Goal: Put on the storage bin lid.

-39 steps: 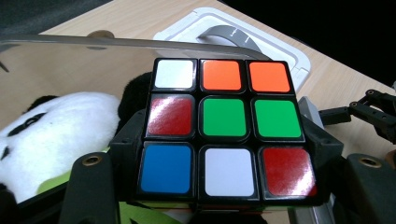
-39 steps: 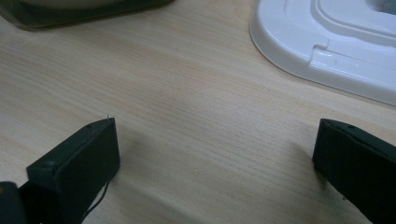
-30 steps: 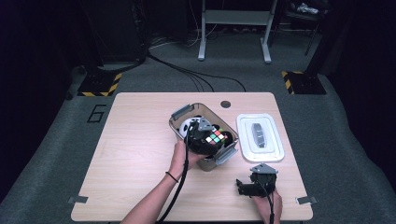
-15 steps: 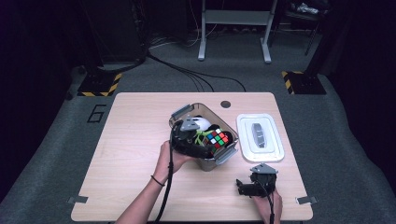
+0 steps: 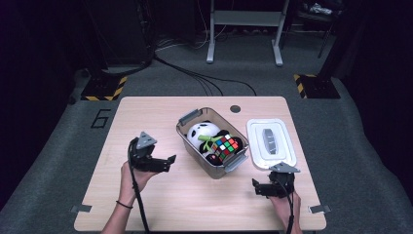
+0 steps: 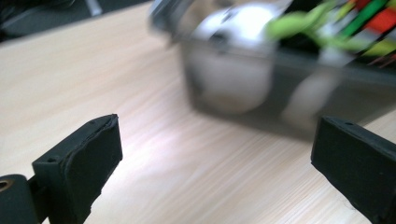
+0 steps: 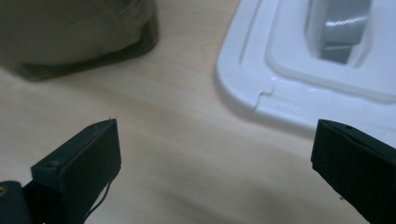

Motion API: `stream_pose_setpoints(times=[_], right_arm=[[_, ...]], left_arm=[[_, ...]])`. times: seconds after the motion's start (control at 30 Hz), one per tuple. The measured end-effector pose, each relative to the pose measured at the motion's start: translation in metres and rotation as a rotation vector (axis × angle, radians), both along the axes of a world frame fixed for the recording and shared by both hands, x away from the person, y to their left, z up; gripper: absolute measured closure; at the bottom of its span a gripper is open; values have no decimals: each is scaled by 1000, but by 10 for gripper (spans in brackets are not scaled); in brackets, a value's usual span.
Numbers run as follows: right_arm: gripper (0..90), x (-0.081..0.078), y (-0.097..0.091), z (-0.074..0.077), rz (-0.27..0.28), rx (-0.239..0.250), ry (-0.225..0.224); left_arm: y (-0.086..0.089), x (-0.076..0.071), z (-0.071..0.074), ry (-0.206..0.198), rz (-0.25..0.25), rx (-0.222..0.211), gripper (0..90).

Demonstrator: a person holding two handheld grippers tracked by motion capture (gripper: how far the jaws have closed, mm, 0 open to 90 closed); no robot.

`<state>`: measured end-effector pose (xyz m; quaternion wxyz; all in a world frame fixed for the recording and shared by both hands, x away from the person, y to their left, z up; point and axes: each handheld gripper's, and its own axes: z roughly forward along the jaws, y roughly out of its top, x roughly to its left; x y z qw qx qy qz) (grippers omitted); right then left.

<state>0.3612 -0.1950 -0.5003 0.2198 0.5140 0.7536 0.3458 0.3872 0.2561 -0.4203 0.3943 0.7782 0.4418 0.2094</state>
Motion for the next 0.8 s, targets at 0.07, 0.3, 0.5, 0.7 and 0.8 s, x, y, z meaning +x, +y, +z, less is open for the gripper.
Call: stream_pose_setpoints(times=[0.07, 0.3, 0.5, 0.7, 0.8], right_arm=[[13, 11, -4, 4, -12, 2, -1], [24, 50, -13, 8, -68, -23, 15], [118, 85, -16, 10, -105, -42, 21], [362, 125, -20, 16, -135, -48, 36], [454, 138, -23, 18, -137, -49, 57]], left_arm=[[13, -1, -14, 17, 42, -4, 7], [44, -2, -54, 74, 134, 25, 0], [60, -3, -81, 98, 196, 27, 0], [70, -7, -92, 93, 224, 34, 8], [73, -11, -99, 88, 234, 61, 14]])
